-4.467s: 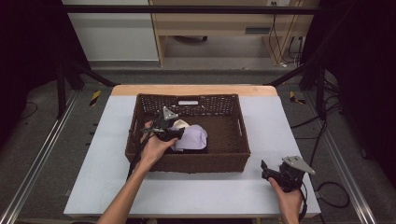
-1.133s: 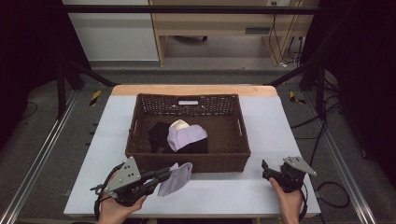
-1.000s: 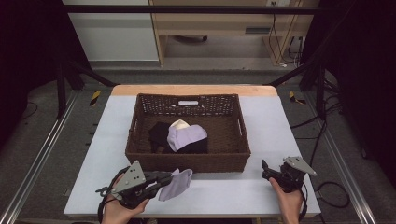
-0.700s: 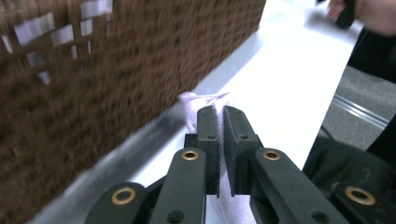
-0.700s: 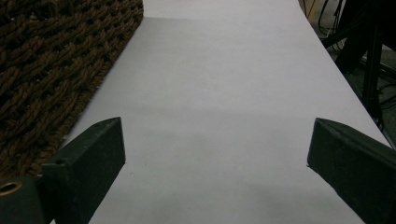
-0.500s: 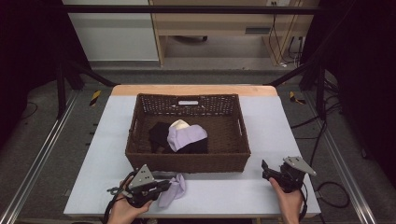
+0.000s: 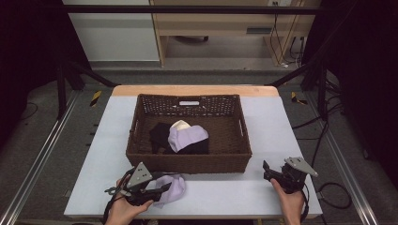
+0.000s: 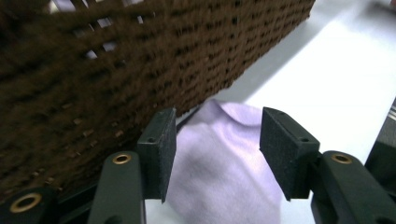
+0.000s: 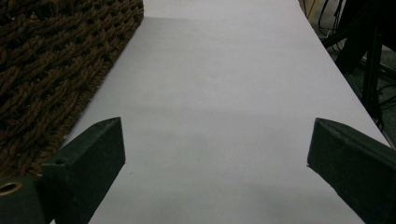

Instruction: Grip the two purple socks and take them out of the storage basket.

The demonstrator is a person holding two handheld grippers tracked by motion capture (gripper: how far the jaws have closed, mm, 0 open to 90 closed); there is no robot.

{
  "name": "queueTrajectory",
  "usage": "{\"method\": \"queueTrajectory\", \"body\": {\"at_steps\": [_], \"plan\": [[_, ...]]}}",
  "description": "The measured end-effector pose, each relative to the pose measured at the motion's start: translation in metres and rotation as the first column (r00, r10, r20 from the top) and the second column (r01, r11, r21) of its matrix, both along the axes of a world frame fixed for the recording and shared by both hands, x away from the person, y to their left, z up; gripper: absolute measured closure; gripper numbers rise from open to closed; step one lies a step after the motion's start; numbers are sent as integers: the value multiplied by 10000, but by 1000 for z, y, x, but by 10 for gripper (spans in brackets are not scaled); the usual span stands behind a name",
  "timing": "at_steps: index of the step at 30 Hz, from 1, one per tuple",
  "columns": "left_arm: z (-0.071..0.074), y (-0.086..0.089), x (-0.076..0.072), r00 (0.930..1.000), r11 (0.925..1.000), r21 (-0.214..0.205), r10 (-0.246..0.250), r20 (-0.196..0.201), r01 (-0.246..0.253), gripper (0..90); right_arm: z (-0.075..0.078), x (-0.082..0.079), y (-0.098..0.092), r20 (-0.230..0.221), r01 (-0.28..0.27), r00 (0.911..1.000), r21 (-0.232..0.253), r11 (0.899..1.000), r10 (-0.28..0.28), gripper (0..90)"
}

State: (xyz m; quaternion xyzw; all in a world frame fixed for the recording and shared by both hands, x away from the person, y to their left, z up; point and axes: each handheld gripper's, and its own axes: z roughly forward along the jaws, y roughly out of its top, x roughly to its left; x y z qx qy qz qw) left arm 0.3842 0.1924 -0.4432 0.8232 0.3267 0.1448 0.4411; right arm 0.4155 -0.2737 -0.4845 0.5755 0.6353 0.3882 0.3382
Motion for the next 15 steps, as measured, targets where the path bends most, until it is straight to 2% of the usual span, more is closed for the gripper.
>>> {"method": "queueTrajectory", "body": {"at_steps": [5, 6, 9, 11, 15], "plan": [[13, 3, -3, 9994, 9995, -312, 74, 333, -63, 462, 0, 0, 0, -24, 5, 10000, 5, 10000, -5, 46], [21, 6, -3, 9986, 9987, -484, 163, 498, -139, 465, 0, 0, 0, -19, 3, 10000, 16, 10000, -3, 46], [30, 10, -3, 9968, 9964, -773, 410, 693, -356, 465, 0, 0, 0, 14, 51, 10000, 16, 10000, -51, 46], [33, 12, -2, 9960, 9955, -842, 489, 751, -425, 468, 0, 0, 0, 1, 61, 10000, 42, 10000, -61, 46], [48, 16, 1, 9919, 9924, -1086, 694, 1065, -578, 475, 0, 0, -1, -41, 63, 10000, 124, 9999, -62, 44]]}}
